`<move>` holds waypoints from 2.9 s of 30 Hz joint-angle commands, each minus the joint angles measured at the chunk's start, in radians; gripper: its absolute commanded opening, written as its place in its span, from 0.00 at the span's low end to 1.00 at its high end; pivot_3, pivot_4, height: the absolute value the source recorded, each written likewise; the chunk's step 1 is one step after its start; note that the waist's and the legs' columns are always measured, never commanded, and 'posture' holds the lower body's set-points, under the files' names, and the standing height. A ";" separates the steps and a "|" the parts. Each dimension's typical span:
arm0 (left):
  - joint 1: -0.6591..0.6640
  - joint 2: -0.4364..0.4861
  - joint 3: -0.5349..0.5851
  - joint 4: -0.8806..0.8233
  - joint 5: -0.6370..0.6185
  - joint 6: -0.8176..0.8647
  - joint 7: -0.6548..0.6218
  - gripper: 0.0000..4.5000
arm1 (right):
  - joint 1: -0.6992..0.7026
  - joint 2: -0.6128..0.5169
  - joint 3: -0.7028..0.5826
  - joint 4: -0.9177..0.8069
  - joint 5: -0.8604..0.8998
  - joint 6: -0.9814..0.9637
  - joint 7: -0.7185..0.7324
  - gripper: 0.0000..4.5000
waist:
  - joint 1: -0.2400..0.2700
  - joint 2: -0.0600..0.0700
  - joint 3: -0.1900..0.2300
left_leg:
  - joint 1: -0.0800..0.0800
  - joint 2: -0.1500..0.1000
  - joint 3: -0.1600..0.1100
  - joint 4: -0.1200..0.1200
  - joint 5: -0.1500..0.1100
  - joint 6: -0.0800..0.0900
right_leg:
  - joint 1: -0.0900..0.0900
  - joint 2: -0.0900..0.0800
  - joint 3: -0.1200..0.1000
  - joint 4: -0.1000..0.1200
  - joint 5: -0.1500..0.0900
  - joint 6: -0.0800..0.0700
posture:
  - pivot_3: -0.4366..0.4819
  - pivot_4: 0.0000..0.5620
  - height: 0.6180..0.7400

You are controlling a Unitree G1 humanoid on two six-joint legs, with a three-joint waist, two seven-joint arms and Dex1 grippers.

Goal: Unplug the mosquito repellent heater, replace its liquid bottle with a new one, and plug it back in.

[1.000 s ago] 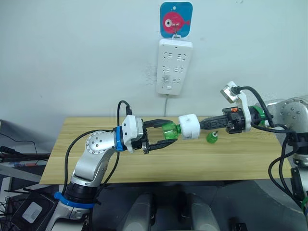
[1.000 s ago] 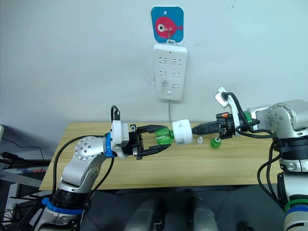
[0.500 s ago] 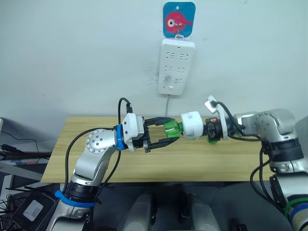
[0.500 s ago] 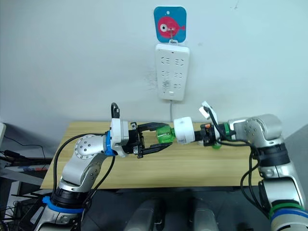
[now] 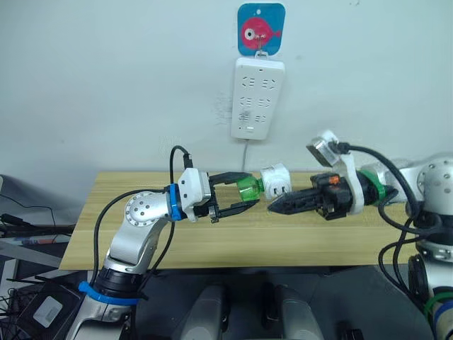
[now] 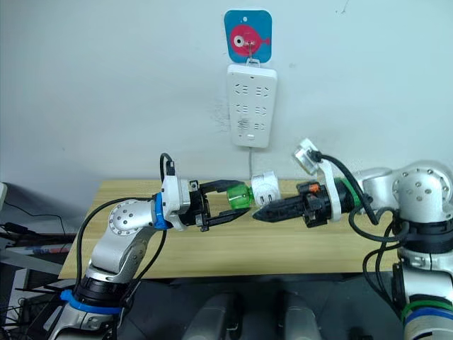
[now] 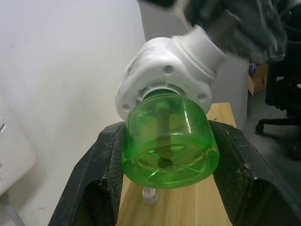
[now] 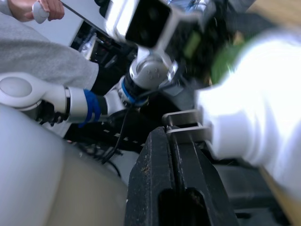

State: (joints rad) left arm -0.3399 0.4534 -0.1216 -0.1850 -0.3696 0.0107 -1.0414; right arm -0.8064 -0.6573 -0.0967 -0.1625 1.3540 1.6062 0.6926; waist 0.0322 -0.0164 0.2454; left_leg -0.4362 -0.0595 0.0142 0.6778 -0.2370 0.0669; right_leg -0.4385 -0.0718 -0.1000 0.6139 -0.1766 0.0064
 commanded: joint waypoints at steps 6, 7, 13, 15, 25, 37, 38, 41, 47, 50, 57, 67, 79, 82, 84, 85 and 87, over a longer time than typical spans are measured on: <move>-0.005 -0.006 -0.018 -0.024 -0.005 -0.026 -0.017 0.50 | -0.184 0.090 0.054 0.167 -0.170 -0.120 -0.084 0.01 | -0.009 0.000 0.000 | 0.000 0.000 0.001 0.000 0.000 0.000 | 0.000 0.000 0.000 0.000 0.002 -0.003 | 0.47 0.41 1.00; -0.006 -0.007 -0.019 -0.024 -0.004 -0.025 -0.016 0.50 | -0.190 0.096 0.066 0.183 -0.207 -0.144 -0.084 0.01 | -0.009 0.000 0.000 | 0.000 0.000 0.001 0.000 0.000 0.001 | -0.001 0.000 0.000 0.000 0.002 -0.003 | 0.48 0.42 1.00; 0.004 -0.003 -0.019 -0.036 -0.010 -0.017 -0.012 0.50 | -0.231 0.060 0.177 0.314 -0.432 -0.326 0.050 0.01 | -0.007 0.000 0.000 | -0.001 0.000 0.001 0.000 0.000 0.001 | -0.001 0.000 0.001 -0.001 0.002 -0.003 | 0.48 0.42 1.00; 0.011 -0.002 -0.019 -0.044 -0.012 -0.013 -0.008 0.50 | -0.234 0.058 0.191 0.349 -0.483 -0.361 0.079 0.01 | -0.008 0.000 0.000 | -0.001 0.000 0.001 0.000 0.000 0.001 | -0.001 0.000 0.000 -0.001 0.002 -0.004 | 0.49 0.43 1.00; 0.007 -0.006 -0.009 -0.055 -0.028 0.009 0.015 0.50 | -0.060 0.027 0.231 0.264 -0.554 -0.359 0.201 0.01 | -0.006 0.000 0.000 | -0.001 0.000 0.001 -0.001 0.000 0.001 | -0.001 0.000 0.001 -0.001 0.002 -0.003 | 0.50 0.42 1.00; 0.005 0.007 -0.004 -0.042 -0.013 0.007 0.028 0.50 | 0.089 -0.044 0.067 -0.053 -0.272 -0.027 0.236 0.01 | -0.006 0.000 0.000 | 0.000 0.000 0.000 -0.001 0.000 0.001 | -0.001 0.000 0.000 -0.001 0.000 0.000 | 0.50 0.41 1.00; 0.006 0.009 -0.004 -0.040 -0.012 0.004 0.025 0.50 | 0.082 -0.047 0.054 -0.064 -0.252 -0.010 0.235 0.01 | -0.006 0.000 0.000 | -0.001 0.000 0.000 -0.001 0.000 0.001 | -0.001 0.000 0.000 -0.001 0.000 0.000 | 0.49 0.40 1.00; 0.010 0.012 -0.010 -0.038 -0.007 -0.004 0.017 0.50 | 0.028 -0.041 0.035 -0.055 -0.213 0.008 0.211 0.01 | -0.007 0.001 0.000 | -0.001 0.000 0.000 -0.001 -0.001 0.001 | -0.001 0.000 0.000 -0.001 0.000 0.000 | 0.49 0.40 1.00; 0.008 0.011 -0.021 -0.036 -0.003 -0.011 0.011 0.50 | -0.151 0.018 0.047 0.064 -0.252 -0.029 0.169 0.01 | -0.008 0.001 0.000 | 0.000 0.000 0.000 -0.001 0.000 0.000 | -0.001 0.000 0.000 -0.001 0.000 0.000 | 0.49 0.39 1.00; 0.010 0.011 -0.024 -0.036 -0.002 -0.012 0.008 0.50 | -0.201 0.005 0.102 0.118 -0.322 -0.111 0.204 0.01 | -0.005 0.001 0.000 | -0.001 0.000 0.000 -0.001 -0.001 0.001 | -0.001 0.000 0.000 -0.001 0.000 0.000 | 0.49 0.39 1.00; 0.017 0.008 -0.033 -0.047 -0.007 -0.007 0.002 0.50 | -0.249 0.037 0.308 0.315 -0.616 -0.417 0.265 0.01 | -0.008 0.001 0.000 | -0.001 0.000 0.001 -0.001 -0.001 0.001 | -0.001 0.000 0.000 -0.002 0.000 0.000 | 0.49 0.40 1.00; 0.016 0.009 -0.023 -0.061 -0.020 0.011 0.011 0.50 | -0.163 0.052 0.364 0.378 -0.751 -0.509 0.350 0.01 | -0.006 0.001 0.001 | -0.001 0.000 0.001 -0.001 -0.001 0.001 | -0.001 0.000 0.000 -0.001 0.002 -0.004 | 0.50 0.42 1.00; -0.022 -0.001 0.009 -0.006 -0.008 0.016 0.053 0.50 | 0.069 -0.047 0.191 -0.025 -0.477 -0.141 0.374 0.01 | -0.007 0.002 0.002 | -0.001 0.000 -0.001 -0.001 -0.001 0.001 | -0.001 0.000 -0.001 -0.002 0.000 0.000 | 0.49 0.43 1.00; -0.020 0.006 0.009 -0.001 -0.005 0.011 0.047 0.50 | 0.046 -0.014 0.092 -0.056 -0.388 -0.025 0.341 0.01 | -0.008 0.002 0.002 | -0.001 0.000 -0.001 -0.001 -0.001 0.001 | -0.001 0.000 0.000 -0.002 0.000 0.000 | 0.49 0.42 1.00; -0.018 0.008 0.006 -0.002 -0.005 0.010 0.041 0.50 | 0.007 -0.016 0.056 -0.049 -0.333 0.004 0.325 0.01 | -0.008 0.002 0.002 | -0.001 0.000 -0.001 -0.001 -0.001 0.001 | -0.001 0.000 0.000 -0.002 0.000 0.000 | 0.48 0.42 1.00; -0.016 0.009 0.005 -0.003 -0.005 0.009 0.039 0.50 | -0.008 -0.020 0.047 -0.043 -0.310 0.007 0.316 0.01 | -0.008 0.002 0.002 | -0.001 0.000 -0.001 -0.001 -0.001 0.001 | -0.001 0.000 0.000 -0.002 0.000 0.000 | 0.48 0.42 1.00; -0.013 0.012 -0.001 -0.004 -0.004 0.006 0.031 0.50 | -0.053 -0.027 0.039 -0.025 -0.278 0.008 0.306 0.01 | -0.007 0.003 0.002 | -0.001 0.000 -0.001 -0.001 -0.001 0.001 | -0.001 0.000 0.000 -0.002 0.000 0.000 | 0.48 0.41 1.00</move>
State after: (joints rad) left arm -0.3547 0.4624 -0.1266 -0.1613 -0.3711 0.0370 -0.9992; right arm -0.8232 -0.6693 -0.0192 -0.1847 1.0241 1.6064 1.0052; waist 0.0249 -0.0139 0.2478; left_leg -0.4371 -0.0594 0.0137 0.6766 -0.2380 0.0676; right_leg -0.4399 -0.0722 -0.1003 0.6120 -0.1769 0.0067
